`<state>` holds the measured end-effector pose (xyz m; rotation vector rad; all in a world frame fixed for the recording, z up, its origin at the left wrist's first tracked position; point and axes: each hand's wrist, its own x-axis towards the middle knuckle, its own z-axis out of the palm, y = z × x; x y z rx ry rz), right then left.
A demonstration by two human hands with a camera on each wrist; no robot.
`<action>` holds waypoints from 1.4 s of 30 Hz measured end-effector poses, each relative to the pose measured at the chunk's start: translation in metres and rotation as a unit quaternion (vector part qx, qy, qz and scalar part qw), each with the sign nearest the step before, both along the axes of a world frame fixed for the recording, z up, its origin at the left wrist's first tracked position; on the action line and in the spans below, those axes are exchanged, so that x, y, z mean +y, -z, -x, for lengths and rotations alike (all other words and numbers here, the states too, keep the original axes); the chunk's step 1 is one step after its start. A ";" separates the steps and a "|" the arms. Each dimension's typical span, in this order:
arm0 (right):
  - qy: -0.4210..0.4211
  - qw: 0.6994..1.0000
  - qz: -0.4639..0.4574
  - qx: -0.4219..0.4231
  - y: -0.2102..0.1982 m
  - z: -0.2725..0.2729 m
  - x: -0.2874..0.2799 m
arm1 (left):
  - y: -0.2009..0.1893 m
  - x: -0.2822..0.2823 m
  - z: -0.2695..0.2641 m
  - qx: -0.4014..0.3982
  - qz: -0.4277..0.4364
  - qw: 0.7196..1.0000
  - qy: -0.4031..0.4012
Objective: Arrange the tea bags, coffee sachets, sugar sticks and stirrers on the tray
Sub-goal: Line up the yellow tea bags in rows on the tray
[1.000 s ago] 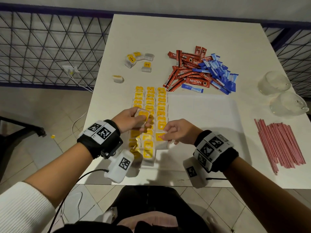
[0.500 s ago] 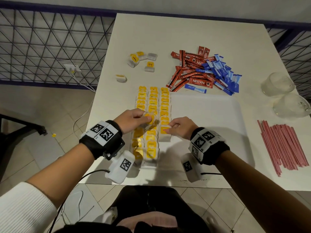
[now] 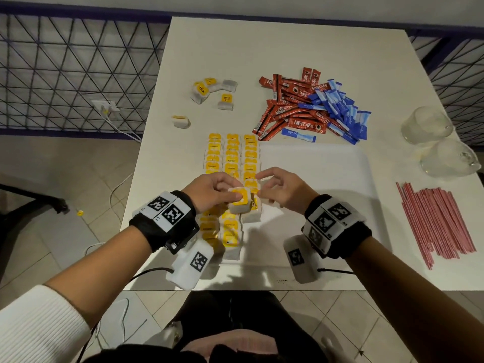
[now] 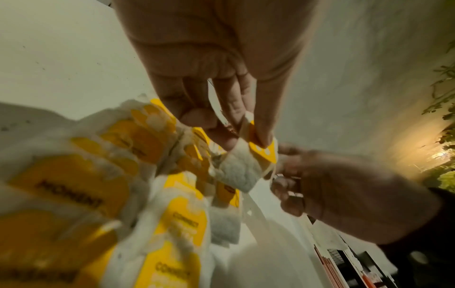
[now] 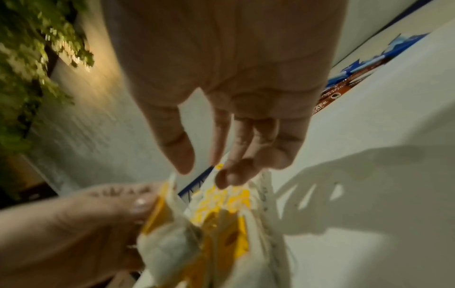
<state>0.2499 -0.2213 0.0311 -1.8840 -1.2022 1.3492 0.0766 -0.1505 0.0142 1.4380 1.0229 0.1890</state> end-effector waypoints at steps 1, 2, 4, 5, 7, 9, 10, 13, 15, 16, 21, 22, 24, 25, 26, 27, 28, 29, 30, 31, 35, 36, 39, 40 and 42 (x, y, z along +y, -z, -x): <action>-0.009 0.999 -0.002 0.031 -0.005 0.000 -0.003 | 0.001 -0.002 -0.003 -0.002 0.004 1.000 0.003; -0.017 0.999 -0.001 0.049 -0.008 0.000 -0.006 | 0.001 -0.004 -0.006 -0.004 0.004 1.000 0.009; -0.023 0.998 0.000 0.057 -0.006 0.000 -0.012 | 0.001 -0.009 -0.011 -0.006 0.004 1.000 0.024; -0.023 0.999 -0.002 0.048 -0.003 0.000 -0.014 | 0.001 -0.011 -0.013 -0.006 0.007 0.999 0.031; -0.024 0.999 0.001 0.028 0.003 -0.001 -0.018 | 0.002 -0.015 -0.017 -0.001 0.015 0.999 0.040; -0.030 0.999 0.015 0.027 0.009 -0.003 -0.020 | 0.001 -0.019 -0.018 0.001 0.027 0.999 0.040; -0.035 0.999 0.020 0.030 0.012 -0.005 -0.020 | 0.000 -0.020 -0.019 0.004 0.031 0.999 0.041; -0.053 0.997 0.048 0.029 0.016 -0.006 -0.021 | 0.001 -0.022 -0.017 0.036 0.007 0.998 0.057; -0.051 0.995 0.069 0.050 0.020 -0.005 -0.021 | 0.003 -0.021 -0.014 0.054 -0.017 0.996 0.066; -0.044 0.994 0.076 0.063 0.023 -0.004 -0.021 | 0.004 -0.020 -0.013 0.059 -0.021 0.996 0.065; -0.028 0.997 0.060 0.026 0.038 0.002 -0.016 | 0.005 -0.016 -0.008 0.085 -0.070 0.993 0.052; -0.021 0.998 0.055 0.013 0.041 0.004 -0.014 | 0.004 -0.015 -0.008 0.093 -0.086 0.991 0.054; -0.007 0.998 0.049 -0.023 0.046 0.005 -0.012 | 0.003 -0.014 -0.007 0.106 -0.105 0.987 0.059; 0.000 0.998 0.048 -0.042 0.047 0.006 -0.011 | 0.003 -0.013 -0.007 0.113 -0.109 0.986 0.060; 0.007 0.997 0.047 -0.055 0.048 0.006 -0.011 | 0.003 -0.012 -0.006 0.118 -0.115 0.984 0.061; 0.013 0.997 0.046 -0.062 0.049 0.005 -0.011 | 0.003 -0.011 -0.006 0.123 -0.121 0.983 0.061; 0.014 0.997 0.046 -0.067 0.049 0.005 -0.011 | 0.003 -0.010 -0.006 0.125 -0.127 0.982 0.061; 0.012 0.996 0.047 -0.069 0.048 0.004 -0.011 | 0.003 -0.010 -0.006 0.127 -0.132 0.981 0.061; 0.010 0.996 0.048 -0.070 0.048 0.004 -0.012 | 0.003 -0.010 -0.006 0.128 -0.135 0.981 0.062; 0.009 0.996 0.048 -0.072 0.048 0.004 -0.012 | 0.004 -0.010 -0.006 0.130 -0.136 0.980 0.061; 0.004 0.996 0.045 -0.082 0.049 0.005 -0.014 | 0.003 -0.008 -0.005 0.137 -0.135 0.980 0.057; 0.003 0.995 0.044 -0.086 0.048 0.005 -0.014 | 0.002 -0.007 -0.005 0.136 -0.134 0.980 0.057; 0.002 0.995 0.046 -0.093 0.043 0.001 -0.010 | -0.004 0.000 -0.001 0.131 -0.134 0.981 0.060; 0.003 0.995 0.049 -0.091 0.039 -0.002 -0.007 | -0.006 0.004 0.000 0.132 -0.138 0.980 0.059; 0.003 0.995 0.049 -0.089 0.027 -0.009 0.004 | -0.012 0.014 0.002 0.136 -0.153 0.978 0.051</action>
